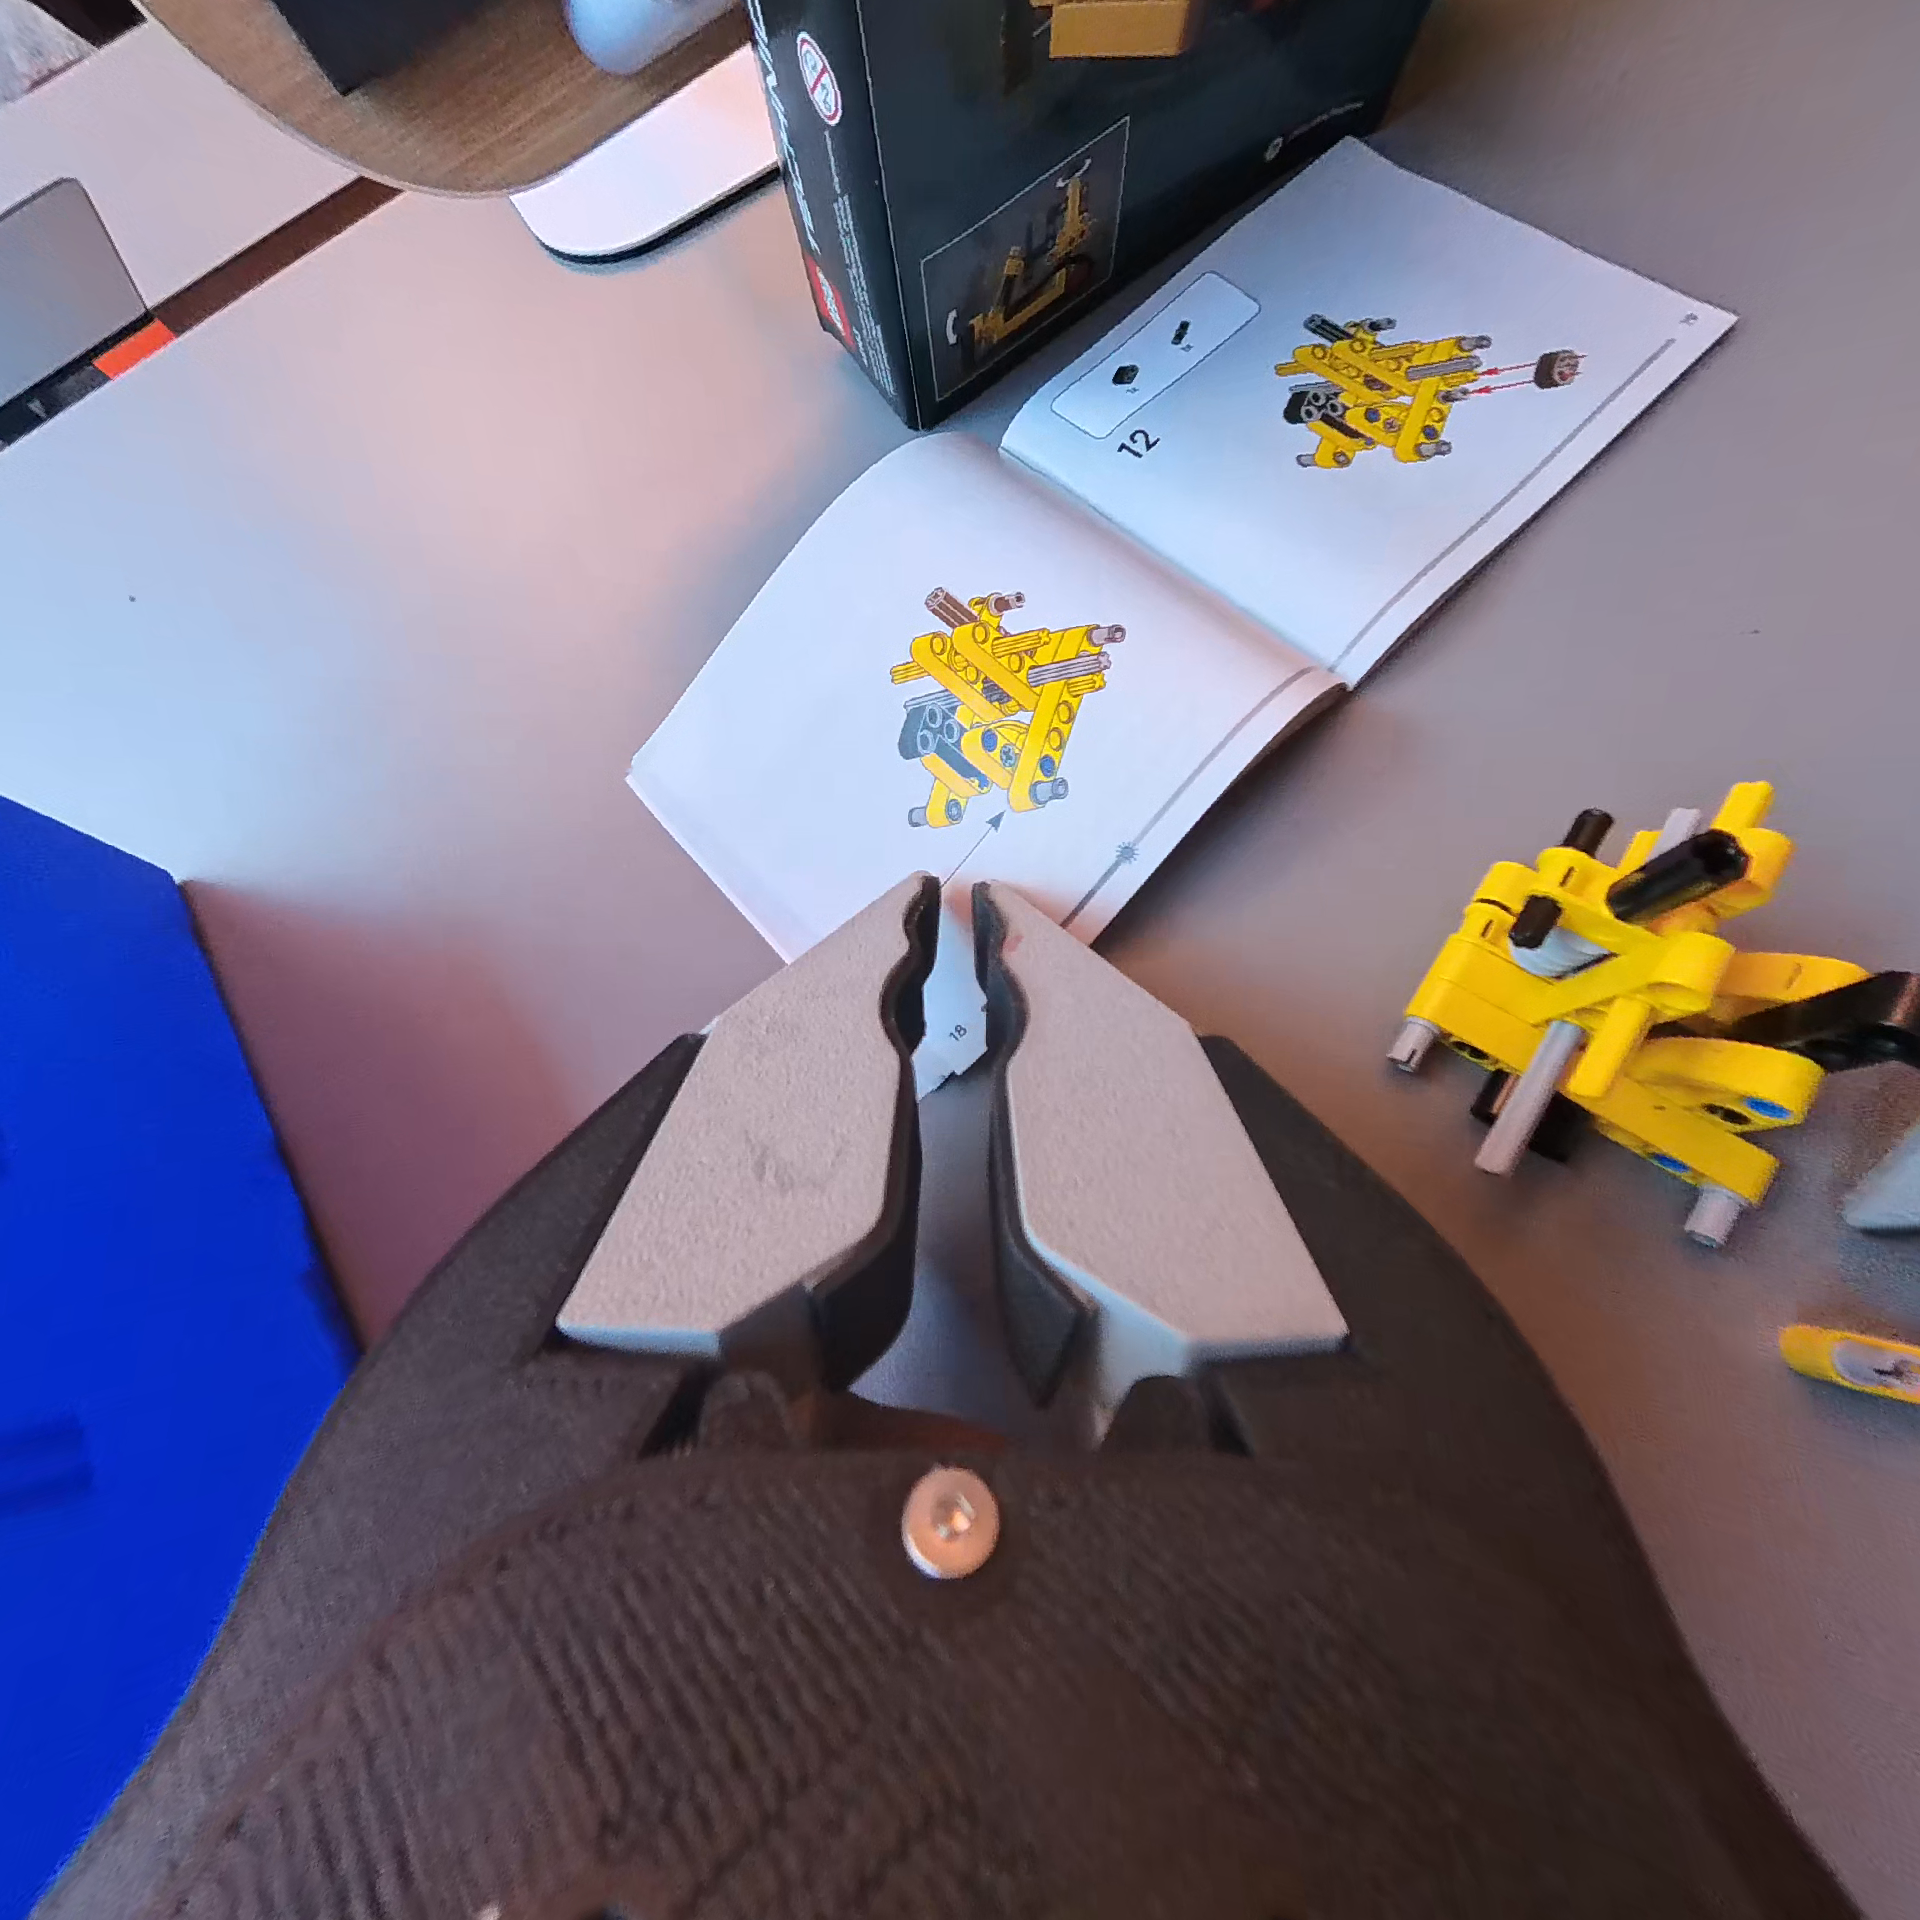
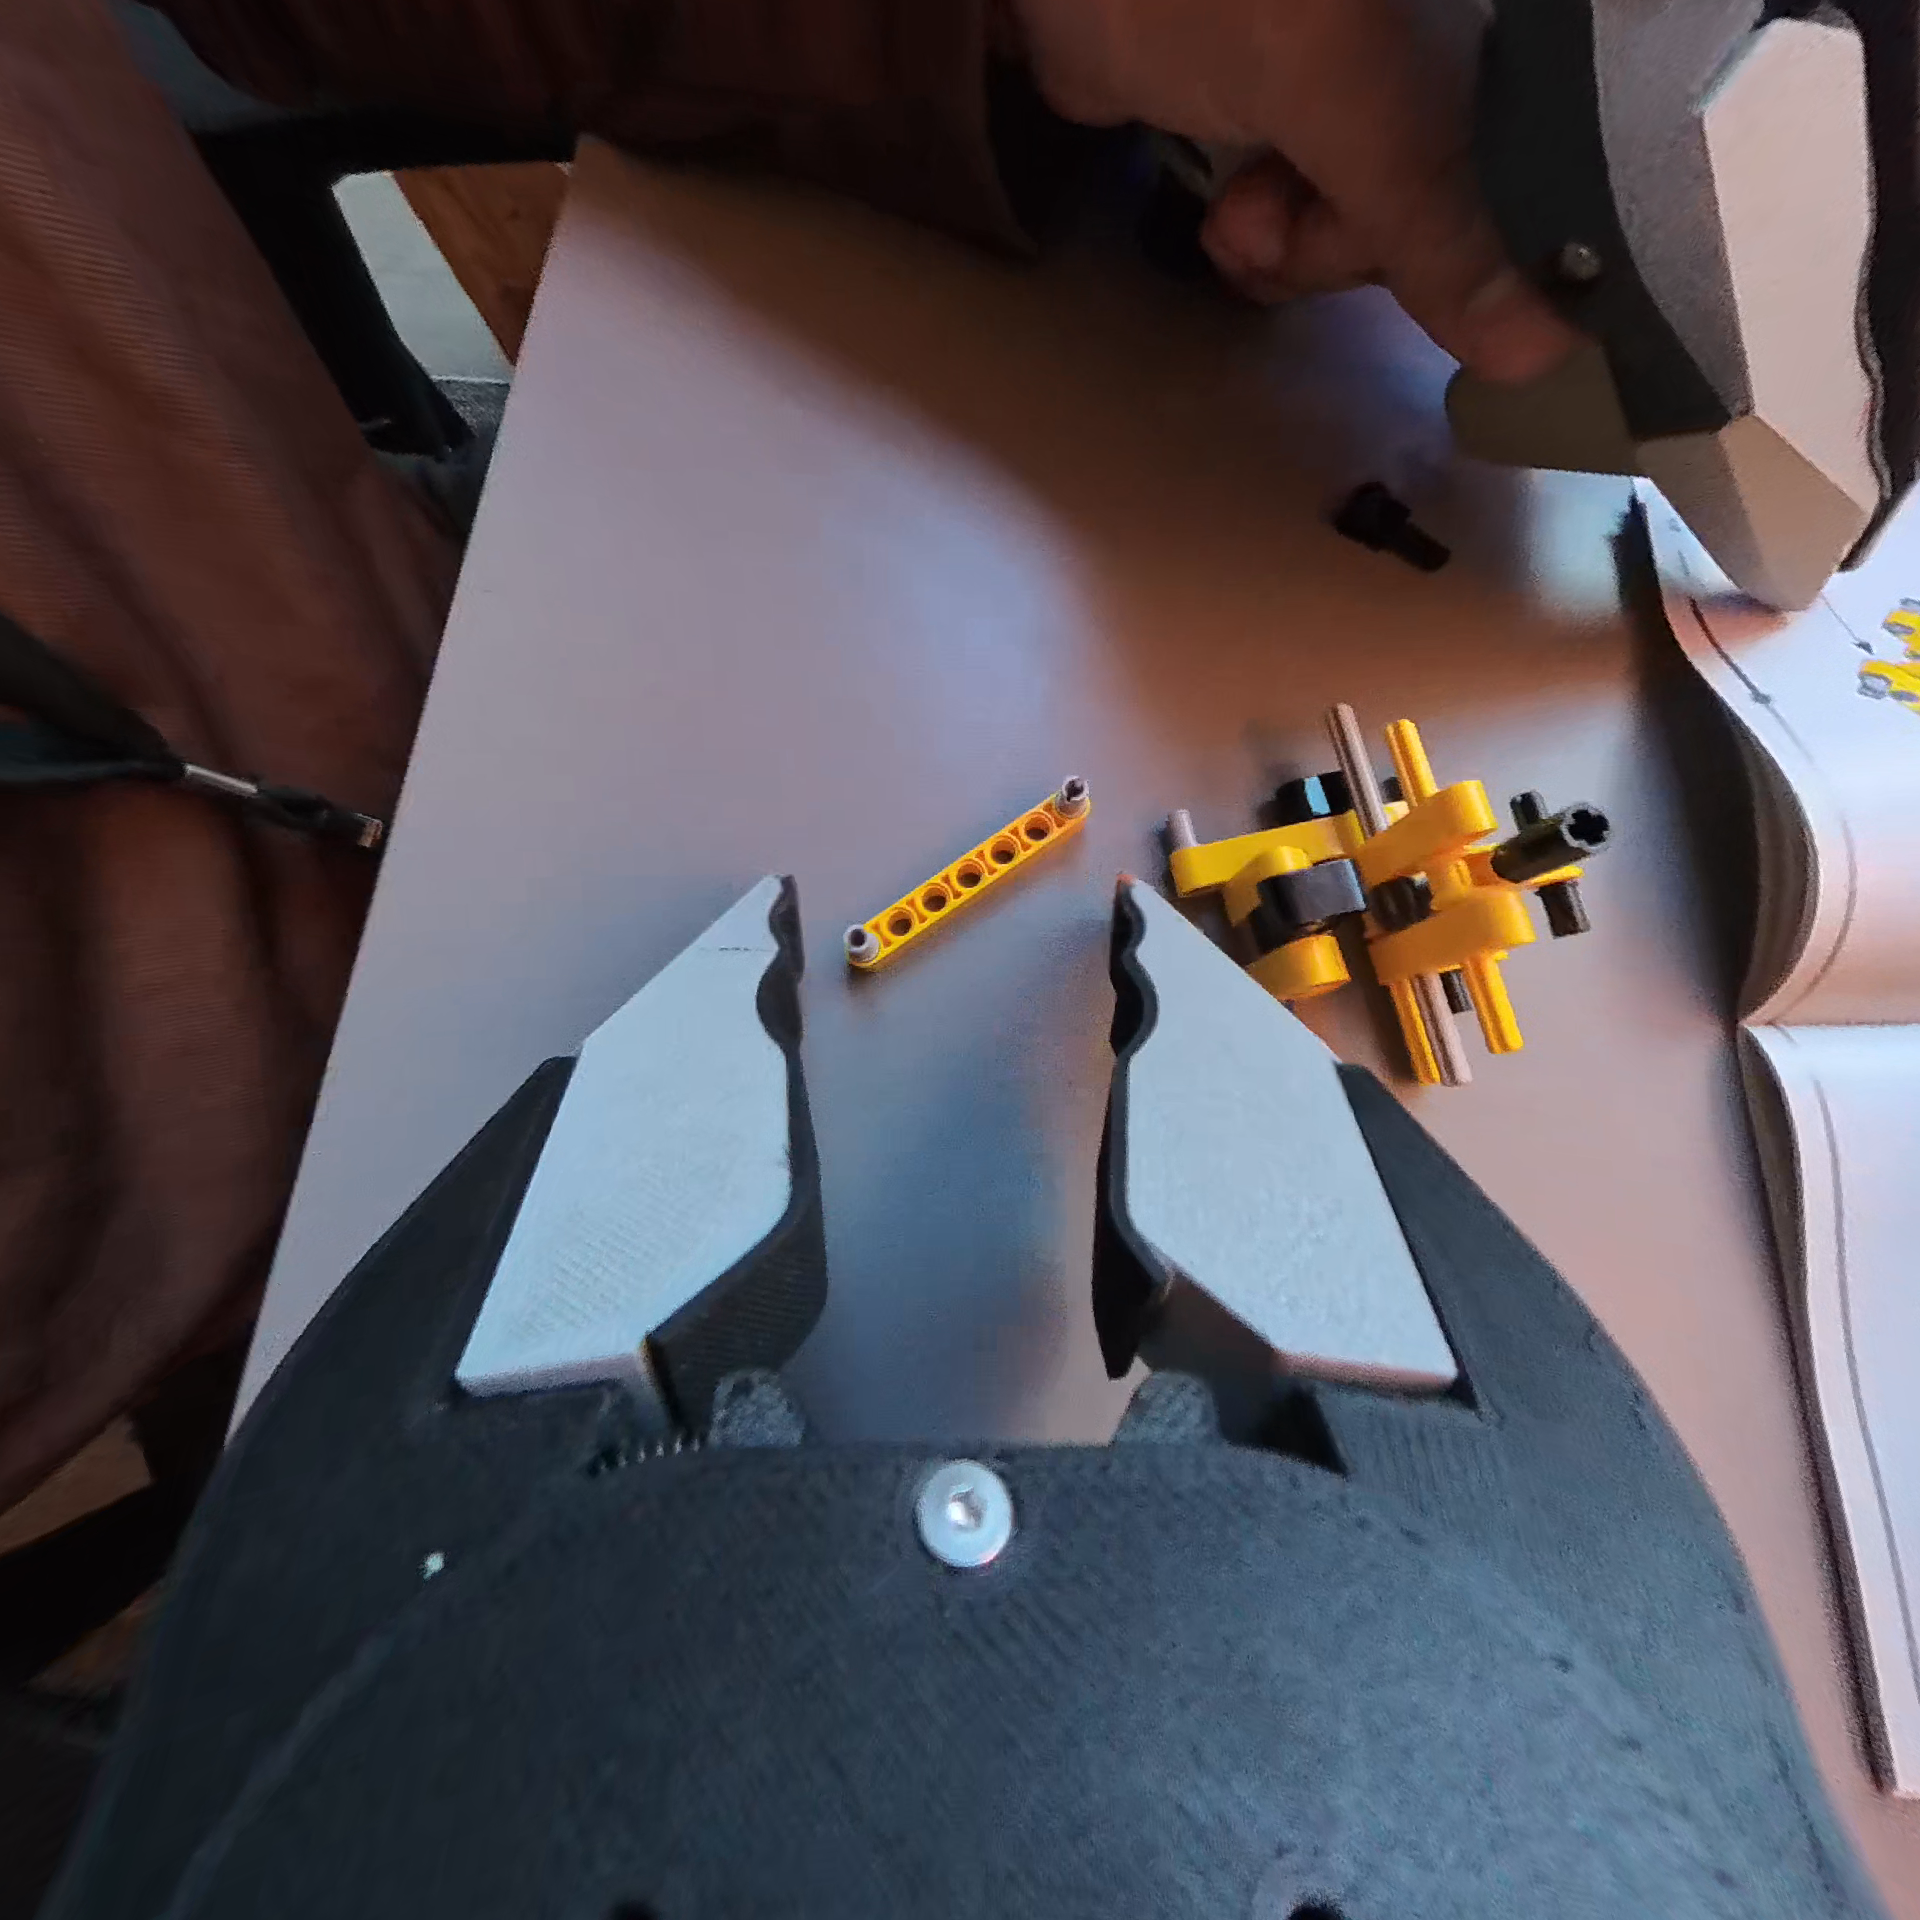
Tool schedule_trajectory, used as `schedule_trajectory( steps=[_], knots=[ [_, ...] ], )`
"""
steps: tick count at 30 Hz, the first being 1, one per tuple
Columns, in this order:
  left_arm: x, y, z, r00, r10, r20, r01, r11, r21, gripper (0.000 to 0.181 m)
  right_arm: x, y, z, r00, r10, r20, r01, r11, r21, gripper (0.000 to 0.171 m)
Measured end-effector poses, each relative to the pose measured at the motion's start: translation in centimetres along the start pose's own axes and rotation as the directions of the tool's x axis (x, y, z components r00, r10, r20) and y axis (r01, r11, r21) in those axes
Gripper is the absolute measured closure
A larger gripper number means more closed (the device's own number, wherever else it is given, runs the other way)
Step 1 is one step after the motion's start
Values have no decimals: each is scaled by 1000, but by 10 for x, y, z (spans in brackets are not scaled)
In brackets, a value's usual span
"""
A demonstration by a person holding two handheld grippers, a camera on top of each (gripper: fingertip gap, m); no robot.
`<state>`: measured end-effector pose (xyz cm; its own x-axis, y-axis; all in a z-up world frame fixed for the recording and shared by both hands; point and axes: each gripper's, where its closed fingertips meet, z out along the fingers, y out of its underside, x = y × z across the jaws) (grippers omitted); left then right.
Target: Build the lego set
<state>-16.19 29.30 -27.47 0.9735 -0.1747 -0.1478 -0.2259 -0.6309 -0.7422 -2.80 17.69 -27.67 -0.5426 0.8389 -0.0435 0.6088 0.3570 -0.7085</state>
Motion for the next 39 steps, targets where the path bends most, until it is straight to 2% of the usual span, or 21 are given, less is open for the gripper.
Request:
schedule_trajectory(
  steps=[7, 14, 18, 21, 24, 33, 39],
  knots=[
    [0, 0, -1, 1000, 5, 1, -5, 1000, 5, 178, 2, 3, 3, 1000, 26, 0, -26, 1000, -11, 116],
    [0, 0, -1, 1000, 16, 7, -16, 1000, 9, 177, 6, 5, 3, 999, -22, -31, 21, 999, -24, 123],
    [0, -1, -3, 1000, 26, 15, -26, 1000, 16, 177, 4, 6, 3, 997, -61, -40, 60, 997, -41, 133],
    [-1, -1, -3, 999, 31, 23, -31, 999, 17, 177, 5, 7, 1, 995, -86, -48, 84, 995, -49, 158],
    [-1, -1, -3, 999, 26, 22, -27, 1000, 14, 177, 8, 9, 0, 993, -101, -62, 98, 994, -56, 167],
    [-4, -1, -4, 999, 24, 32, -25, 999, 21, 177, 12, 14, -5, 996, -79, -31, 77, 995, -59, 167],
    [-4, -1, -5, 998, 42, 40, -43, 999, 24, 176, 18, 17, -17, 999, -24, 32, 24, 1000, 5, 168]
  ],
)
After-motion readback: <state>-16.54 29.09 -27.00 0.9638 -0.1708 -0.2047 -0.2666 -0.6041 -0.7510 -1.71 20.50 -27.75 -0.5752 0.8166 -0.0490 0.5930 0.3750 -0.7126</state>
